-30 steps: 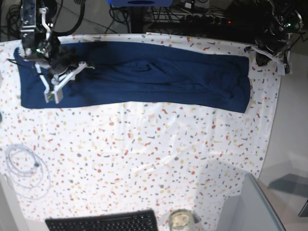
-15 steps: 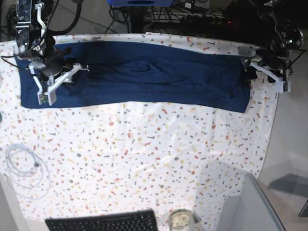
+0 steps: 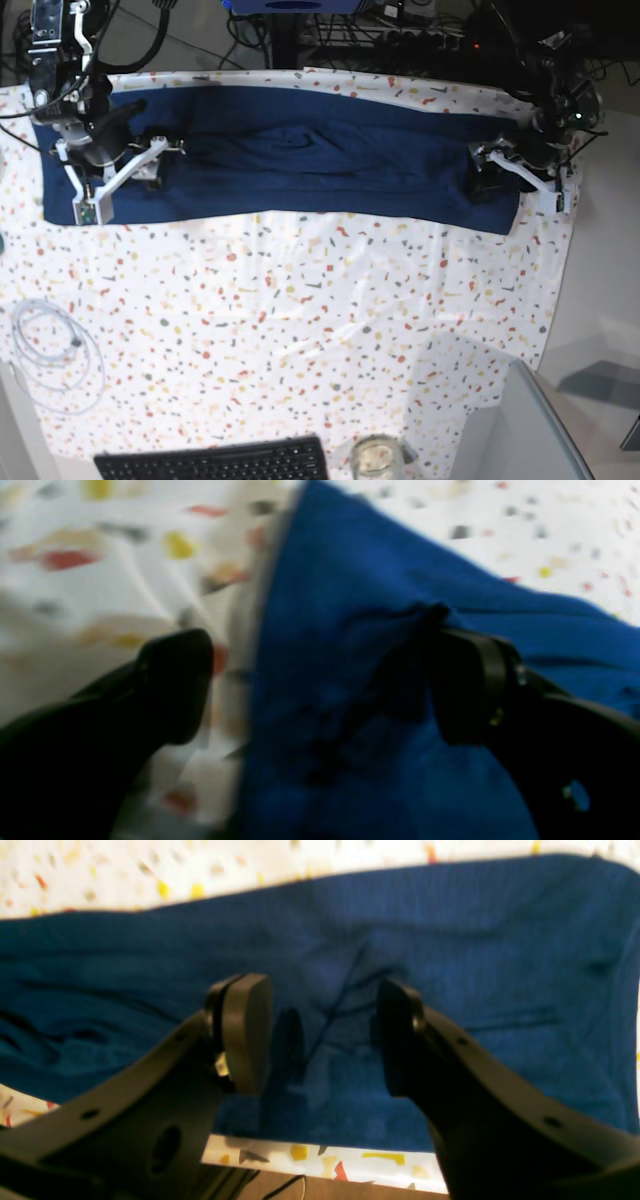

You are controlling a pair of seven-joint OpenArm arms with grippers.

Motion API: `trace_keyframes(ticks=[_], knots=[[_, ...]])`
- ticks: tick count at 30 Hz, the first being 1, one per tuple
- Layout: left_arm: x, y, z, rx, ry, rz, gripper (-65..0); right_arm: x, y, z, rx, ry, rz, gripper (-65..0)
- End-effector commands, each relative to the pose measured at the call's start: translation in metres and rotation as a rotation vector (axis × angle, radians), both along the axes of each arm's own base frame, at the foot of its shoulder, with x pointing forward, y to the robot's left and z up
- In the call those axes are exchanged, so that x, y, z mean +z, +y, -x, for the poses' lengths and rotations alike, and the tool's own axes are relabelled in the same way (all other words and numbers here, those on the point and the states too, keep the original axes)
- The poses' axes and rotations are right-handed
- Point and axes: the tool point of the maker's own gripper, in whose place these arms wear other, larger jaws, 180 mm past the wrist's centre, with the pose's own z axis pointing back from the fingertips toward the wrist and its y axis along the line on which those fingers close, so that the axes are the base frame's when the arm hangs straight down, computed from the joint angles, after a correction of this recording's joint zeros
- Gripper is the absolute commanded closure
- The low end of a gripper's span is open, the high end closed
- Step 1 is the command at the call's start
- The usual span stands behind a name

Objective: Layout the t-shirt on the table in an organized manner, then fold the t-shirt properly
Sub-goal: 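Grasp both ends of the navy shirt strip with both grippers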

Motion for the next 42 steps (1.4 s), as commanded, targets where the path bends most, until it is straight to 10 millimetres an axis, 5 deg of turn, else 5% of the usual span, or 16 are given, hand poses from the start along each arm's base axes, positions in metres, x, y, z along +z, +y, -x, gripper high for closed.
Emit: trace_keyframes(ticks=[1, 13, 20, 31, 42], knots=[[-0.01, -0.013, 0.014, -0.035, 0.057, 0.018, -65.0, 0.008, -0.001, -0.004, 0.004, -0.031, 0.006, -32.1], [-0.006, -0.012, 0.022, -0.055, 0.06, -0.009, -65.0, 0.007, -0.001, -0.004, 0.003, -0.028, 0.006, -32.1], [-0.025, -0.035, 0.032, -0.109, 0.118, 0.036, -64.0, 0.008, -0.001, -0.006, 0.003, -0.031, 0.006, -32.1], [-0.016, -0.029, 0.019, -0.104, 0.085, 0.02, -2.0, 0.007, -0.002, -0.004, 0.004, -0.027, 0.007, -32.1], [0.032, -0.014, -0.014, -0.134, -0.052, -0.092, 0.0, 0.005, -0.003, -0.002, 0.003, -0.021, 0.009, -32.1]])
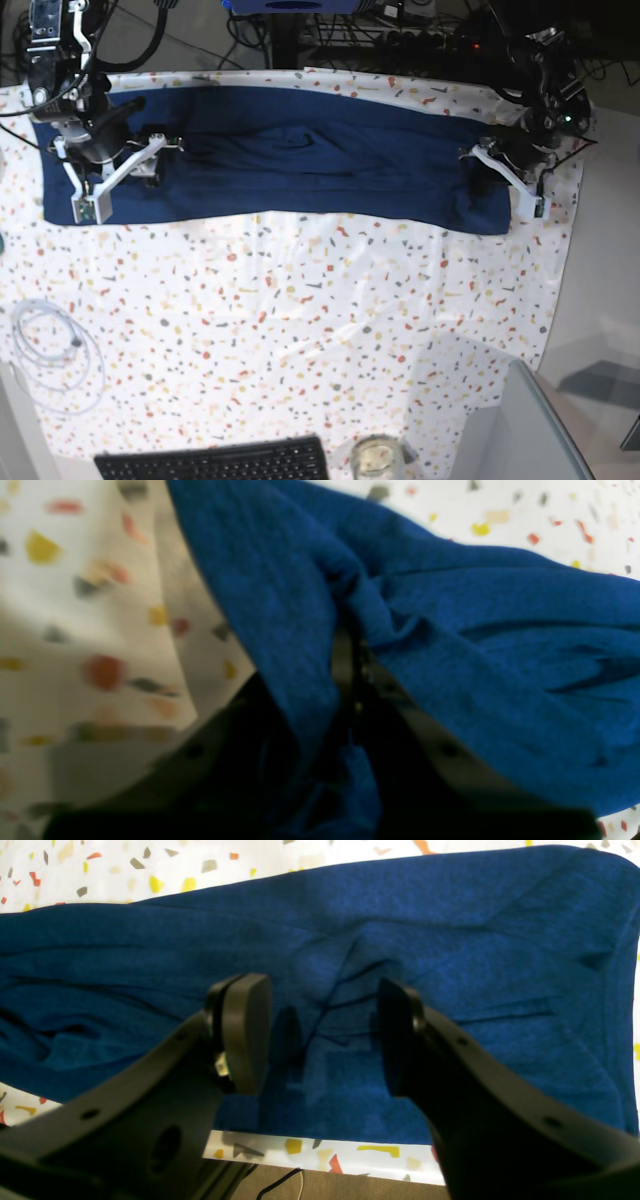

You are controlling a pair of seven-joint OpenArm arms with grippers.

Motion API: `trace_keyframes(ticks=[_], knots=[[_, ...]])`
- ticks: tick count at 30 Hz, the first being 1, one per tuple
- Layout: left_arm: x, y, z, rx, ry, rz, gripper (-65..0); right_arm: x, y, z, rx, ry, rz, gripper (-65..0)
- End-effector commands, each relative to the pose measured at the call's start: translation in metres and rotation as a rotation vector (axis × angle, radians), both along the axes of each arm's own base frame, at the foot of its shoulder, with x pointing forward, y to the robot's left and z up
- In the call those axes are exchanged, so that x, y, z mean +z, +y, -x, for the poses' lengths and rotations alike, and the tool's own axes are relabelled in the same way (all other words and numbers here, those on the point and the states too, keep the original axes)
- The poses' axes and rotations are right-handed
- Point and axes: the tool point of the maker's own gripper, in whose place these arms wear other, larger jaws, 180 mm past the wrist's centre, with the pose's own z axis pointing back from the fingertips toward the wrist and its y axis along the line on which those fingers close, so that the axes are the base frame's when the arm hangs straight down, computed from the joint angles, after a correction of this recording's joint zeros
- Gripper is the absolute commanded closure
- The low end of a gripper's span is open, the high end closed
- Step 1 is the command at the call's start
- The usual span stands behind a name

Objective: Layout the t-shirt on the table in an organized manner, then fold the t-shirt properly
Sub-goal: 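Grasp both ends of the navy shirt strip with both grippers, then fold the held strip end with the left gripper toward the right gripper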

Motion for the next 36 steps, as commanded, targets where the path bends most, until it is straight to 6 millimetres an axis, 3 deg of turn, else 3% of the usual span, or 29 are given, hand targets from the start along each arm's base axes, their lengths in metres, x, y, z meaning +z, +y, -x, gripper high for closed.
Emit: trace_keyframes(ticks=[1, 7, 12, 17, 24, 29, 36], knots=[[0.018, 0.004, -0.009, -0.006, -0.069, -0.013, 0.0, 0.008, -0.001, -0.006, 0.0, -0.035, 0.003, -32.1], [0.047, -0.018, 0.002, -0.051, -0.135, -0.058, 0.0, 0.008, -0.002, -0.006, 0.0, -0.036, 0.005, -32.1], [0.06, -0.068, 0.015, -0.158, -0.159, -0.041, 0.0, 0.009, -0.002, -0.008, 0.0, -0.041, 0.006, -32.1], [0.058, -0.122, 0.023, -0.236, -0.144, 0.027, 0.0, 0.01, -0.004, -0.009, -0.005, -0.046, 0.009, -32.1], [0.057, -0.193, 0.025, -0.339, -0.131, 0.103, 0.0, 0.014, -0.04, -0.01, -0.098, -0.057, 0.046, -32.1], [0.057, -0.229, 0.022, -0.39, -0.126, 0.145, 0.0, 0.017, -0.061, -0.008, -0.15, -0.065, 0.069, -32.1], [0.04, -0.262, 0.029, -0.449, -0.073, 0.194, 0.0, 0.018, -0.07, -0.006, -0.174, -0.065, 0.08, -32.1]])
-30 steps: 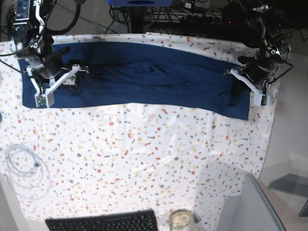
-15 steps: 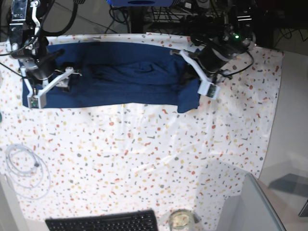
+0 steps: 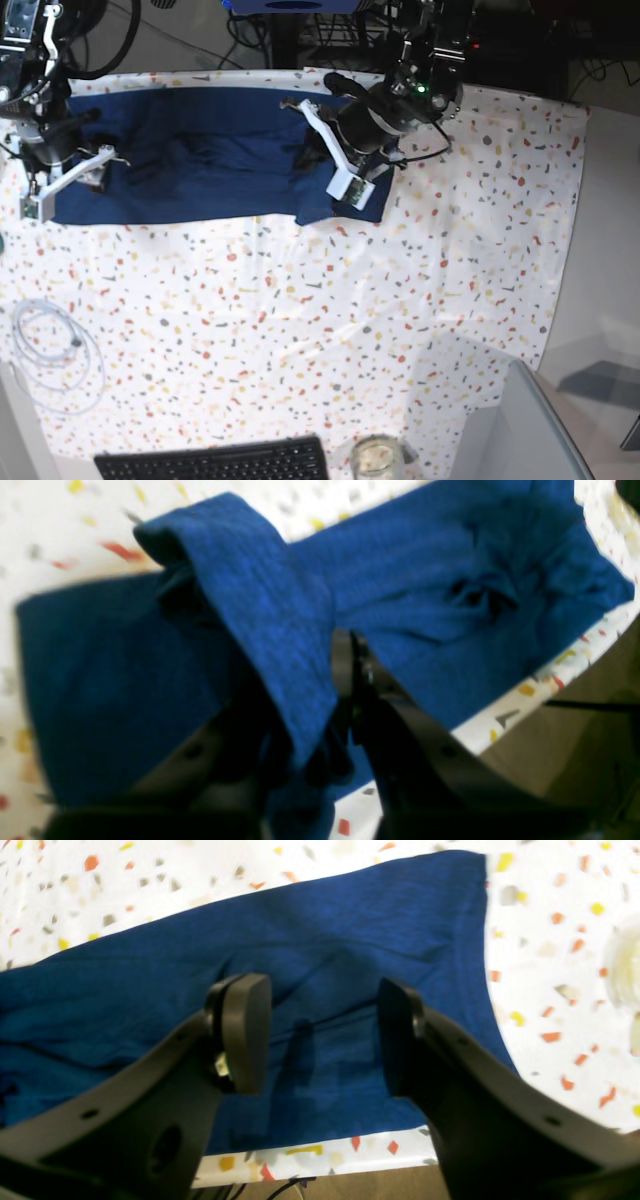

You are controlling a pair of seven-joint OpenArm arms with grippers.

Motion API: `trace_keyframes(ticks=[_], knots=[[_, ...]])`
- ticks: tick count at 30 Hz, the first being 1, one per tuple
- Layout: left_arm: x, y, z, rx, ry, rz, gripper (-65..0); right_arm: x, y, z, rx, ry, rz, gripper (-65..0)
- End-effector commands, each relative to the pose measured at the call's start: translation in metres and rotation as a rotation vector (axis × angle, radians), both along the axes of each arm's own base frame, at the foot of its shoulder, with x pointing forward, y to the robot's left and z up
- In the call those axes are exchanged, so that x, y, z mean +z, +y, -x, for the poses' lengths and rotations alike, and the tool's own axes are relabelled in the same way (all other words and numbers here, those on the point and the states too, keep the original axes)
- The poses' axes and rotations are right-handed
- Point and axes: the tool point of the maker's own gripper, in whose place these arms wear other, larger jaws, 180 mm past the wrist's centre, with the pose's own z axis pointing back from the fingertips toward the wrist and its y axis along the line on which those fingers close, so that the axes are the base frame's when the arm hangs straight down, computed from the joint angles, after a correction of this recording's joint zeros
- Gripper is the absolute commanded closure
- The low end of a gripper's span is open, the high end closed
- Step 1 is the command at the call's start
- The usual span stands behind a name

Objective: Layout the t-shirt on the table in an organized manner, then fold the t-shirt properly
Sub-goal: 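Fold the held strip end with the left gripper toward the right gripper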

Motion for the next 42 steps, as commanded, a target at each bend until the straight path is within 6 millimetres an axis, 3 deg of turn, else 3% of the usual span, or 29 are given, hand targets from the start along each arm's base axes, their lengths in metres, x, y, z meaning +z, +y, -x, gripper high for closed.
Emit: trace_keyframes(ticks=[1, 13, 19, 24, 42], knots=[[0.014, -0.014, -0.009, -0.008, -0.045, 0.048, 0.0, 0.009, -0.002, -0.007, 0.004, -0.037, 0.01, -32.1], [0.024, -0.03, -0.028, -0.013, -0.071, 0.086, 0.0, 0.009, -0.002, -0.007, 0.004, -0.037, 0.01, -32.1], [0.016, -0.036, -0.026, -0.016, -0.043, 0.091, 0.0, 0.009, -0.002, -0.007, 0.004, -0.039, 0.01, -32.1], [0.02, -0.056, -0.018, -0.085, -0.053, 0.096, 0.0, 0.009, -0.002, -0.008, 0.004, -0.041, 0.01, -32.1], [0.01, -0.059, -0.02, -0.098, -0.025, 0.092, 0.0, 0.012, -0.002, -0.013, 0.004, -0.053, 0.01, -32.1]])
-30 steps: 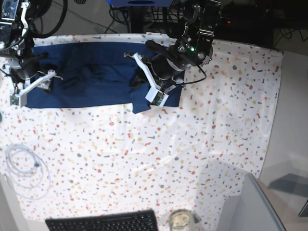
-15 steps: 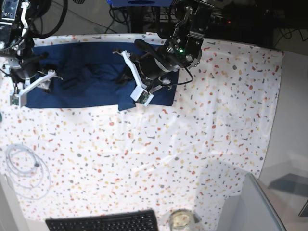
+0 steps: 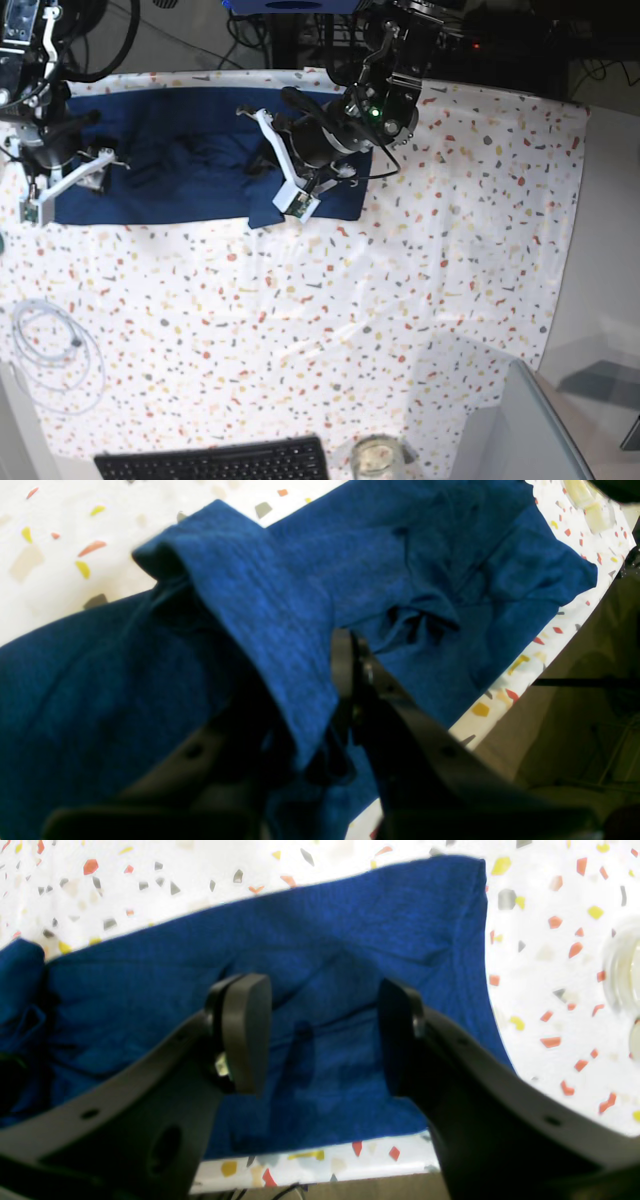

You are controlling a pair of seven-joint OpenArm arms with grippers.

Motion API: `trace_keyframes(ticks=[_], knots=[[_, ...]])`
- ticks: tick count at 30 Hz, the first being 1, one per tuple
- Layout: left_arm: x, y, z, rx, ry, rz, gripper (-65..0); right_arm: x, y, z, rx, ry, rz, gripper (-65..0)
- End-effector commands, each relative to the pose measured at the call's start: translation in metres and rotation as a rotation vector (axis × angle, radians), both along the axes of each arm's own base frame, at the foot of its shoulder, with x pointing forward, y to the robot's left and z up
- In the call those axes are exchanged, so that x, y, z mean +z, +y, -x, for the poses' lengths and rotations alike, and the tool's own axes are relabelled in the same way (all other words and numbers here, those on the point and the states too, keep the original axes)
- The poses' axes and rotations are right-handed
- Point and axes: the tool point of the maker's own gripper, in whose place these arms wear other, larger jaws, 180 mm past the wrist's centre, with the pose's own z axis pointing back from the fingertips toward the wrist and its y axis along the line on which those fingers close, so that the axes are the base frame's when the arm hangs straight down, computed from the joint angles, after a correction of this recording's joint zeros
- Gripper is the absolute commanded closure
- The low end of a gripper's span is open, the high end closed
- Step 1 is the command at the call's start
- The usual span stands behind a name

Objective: Layout the t-shirt on the table in an organized manner, then fold the t-shirt properly
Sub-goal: 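Fold the held strip end with the left gripper toward the right gripper, then hold the folded end down with the left gripper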

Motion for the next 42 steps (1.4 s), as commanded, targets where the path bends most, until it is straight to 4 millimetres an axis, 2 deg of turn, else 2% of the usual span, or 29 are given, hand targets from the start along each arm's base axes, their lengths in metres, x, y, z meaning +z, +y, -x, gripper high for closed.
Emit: trace_keyframes(ticks=[1, 10, 42], knots=[[0.014, -0.009, -0.008, 0.005, -0.035, 0.05, 0.0, 0.008, -0.003, -0.006, 0.004, -0.033, 0.012, -32.1], [0.012, -0.009, -0.005, 0.002, -0.032, 0.046, 0.0, -0.007, -0.004, -0.002, -0.006, 0.007, -0.002, -32.1], [0.012, -0.008, -0.001, 0.002, -0.026, 0.045, 0.0, -0.007, -0.003, -0.002, -0.005, 0.005, -0.003, -32.1]])
